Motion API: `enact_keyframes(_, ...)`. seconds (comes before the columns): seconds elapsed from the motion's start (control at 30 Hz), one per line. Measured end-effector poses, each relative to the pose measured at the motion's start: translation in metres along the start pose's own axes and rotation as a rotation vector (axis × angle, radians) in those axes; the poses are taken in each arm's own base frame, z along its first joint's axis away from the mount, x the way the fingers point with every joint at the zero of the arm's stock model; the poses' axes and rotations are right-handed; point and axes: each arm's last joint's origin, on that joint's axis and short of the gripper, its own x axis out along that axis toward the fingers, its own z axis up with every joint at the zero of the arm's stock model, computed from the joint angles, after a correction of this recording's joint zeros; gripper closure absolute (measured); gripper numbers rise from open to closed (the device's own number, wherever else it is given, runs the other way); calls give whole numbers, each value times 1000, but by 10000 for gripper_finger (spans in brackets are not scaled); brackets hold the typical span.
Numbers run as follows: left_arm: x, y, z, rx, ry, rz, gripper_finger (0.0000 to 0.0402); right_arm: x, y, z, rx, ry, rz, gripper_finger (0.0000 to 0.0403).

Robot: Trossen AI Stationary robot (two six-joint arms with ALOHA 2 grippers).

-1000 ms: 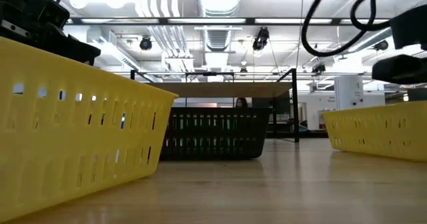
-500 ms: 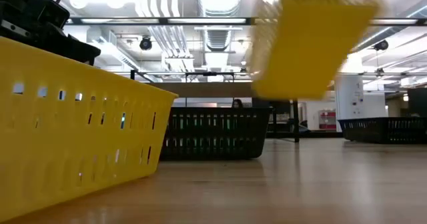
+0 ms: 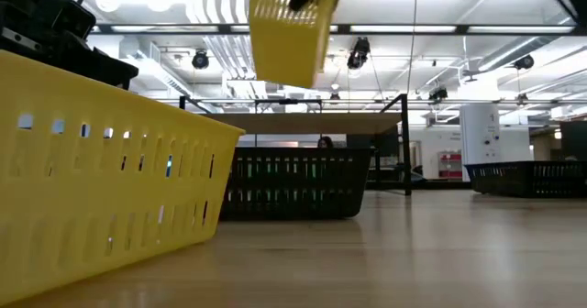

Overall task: Stack baskets on shelf by color
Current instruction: Put the right yellow bin on the shelf

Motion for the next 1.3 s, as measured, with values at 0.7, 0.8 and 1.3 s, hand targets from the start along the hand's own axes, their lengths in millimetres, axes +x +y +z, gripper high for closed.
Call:
enact_keyframes(0.7,0,0,0,0,0,0,402,37,-150,-7,-43,92,-322,394)
enact_keyframes(0.8,0,0,0,0,0,0,402,41,-155,-11,-47,98,-269,394)
enact_keyframes(1.3,0,0,0,0,0,0,402,60,-158,-18,-101,130,-249,385)
